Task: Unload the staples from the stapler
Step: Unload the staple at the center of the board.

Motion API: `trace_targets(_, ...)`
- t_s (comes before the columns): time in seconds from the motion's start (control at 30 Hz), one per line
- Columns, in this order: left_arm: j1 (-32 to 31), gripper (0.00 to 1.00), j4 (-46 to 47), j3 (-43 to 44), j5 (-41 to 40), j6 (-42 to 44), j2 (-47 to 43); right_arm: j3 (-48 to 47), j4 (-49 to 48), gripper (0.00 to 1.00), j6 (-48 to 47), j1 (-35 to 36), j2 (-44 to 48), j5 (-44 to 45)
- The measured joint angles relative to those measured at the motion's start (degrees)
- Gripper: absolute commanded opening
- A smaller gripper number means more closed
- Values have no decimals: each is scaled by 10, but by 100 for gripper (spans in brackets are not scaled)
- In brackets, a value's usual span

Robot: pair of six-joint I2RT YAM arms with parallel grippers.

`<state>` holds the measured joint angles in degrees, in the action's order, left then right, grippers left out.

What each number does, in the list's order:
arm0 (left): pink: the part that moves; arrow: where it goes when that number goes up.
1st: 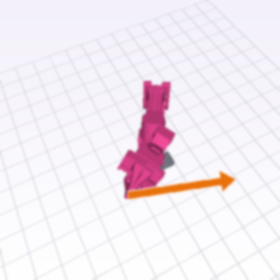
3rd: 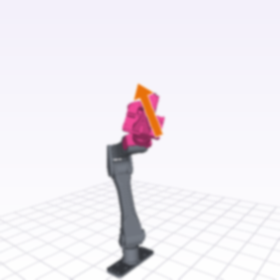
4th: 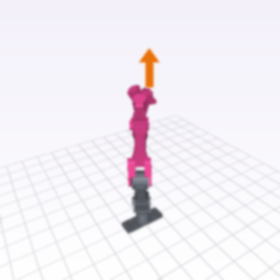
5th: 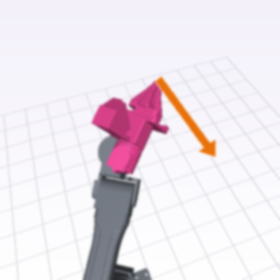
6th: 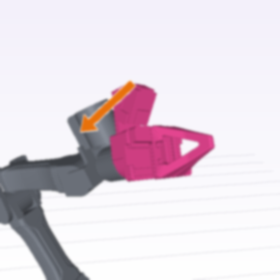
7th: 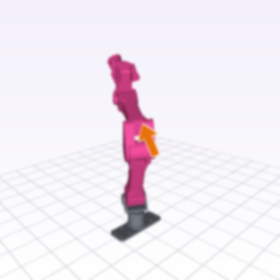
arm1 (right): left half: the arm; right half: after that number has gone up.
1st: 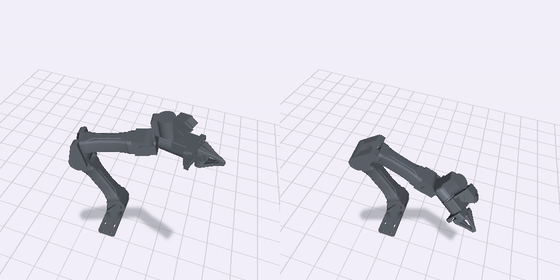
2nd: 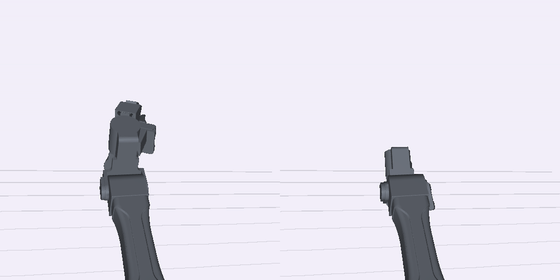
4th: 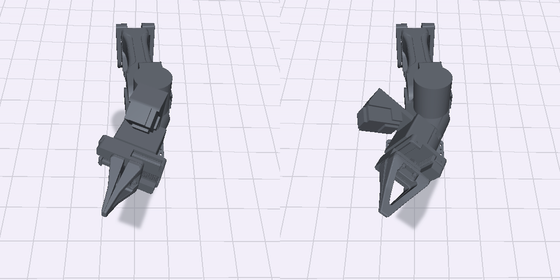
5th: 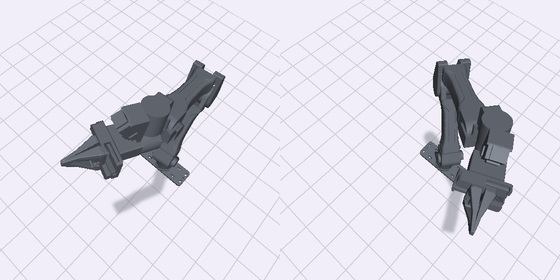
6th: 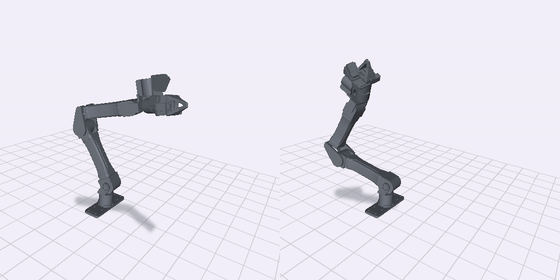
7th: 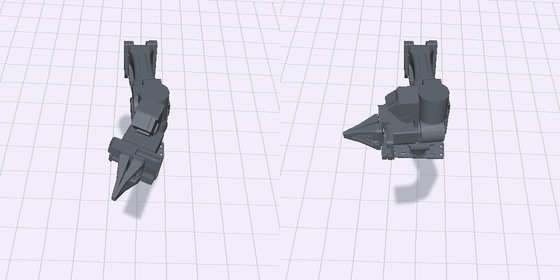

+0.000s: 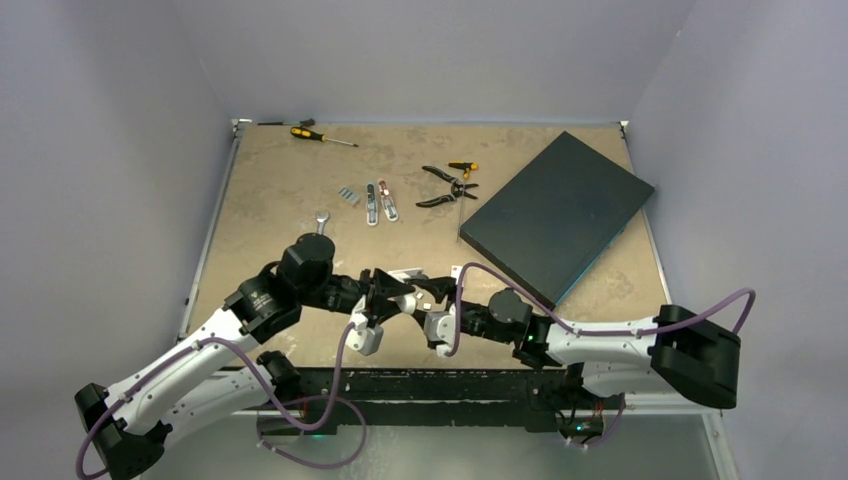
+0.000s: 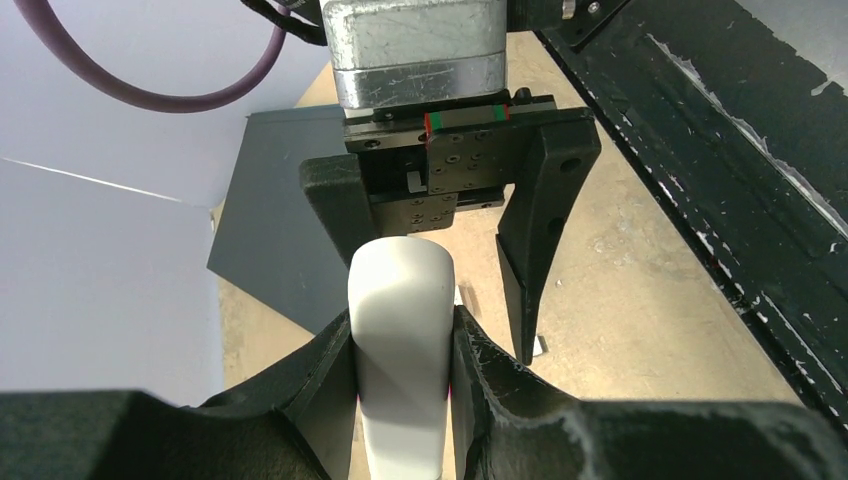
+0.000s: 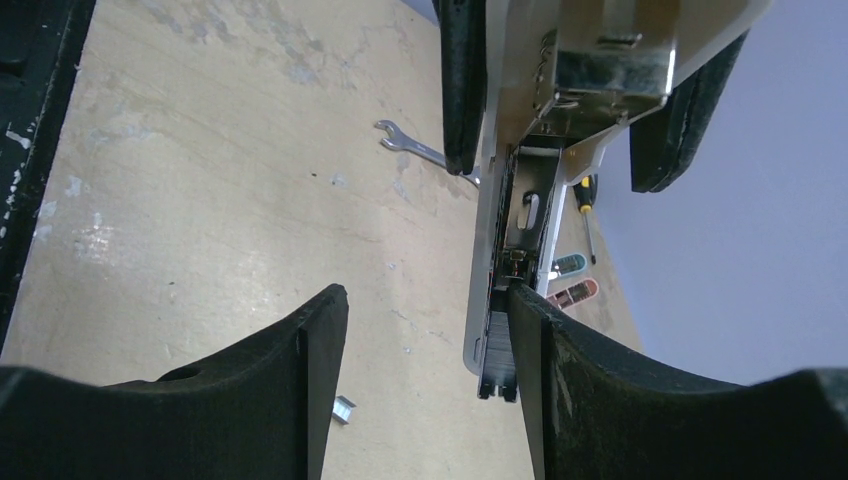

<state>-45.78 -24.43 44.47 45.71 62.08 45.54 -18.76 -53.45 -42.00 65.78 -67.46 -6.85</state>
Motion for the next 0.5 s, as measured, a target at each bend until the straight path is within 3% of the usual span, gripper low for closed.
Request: trace_targets(0.5, 0, 0, -5, 1, -16, 0, 0, -23, 8, 62, 7, 5, -27, 25)
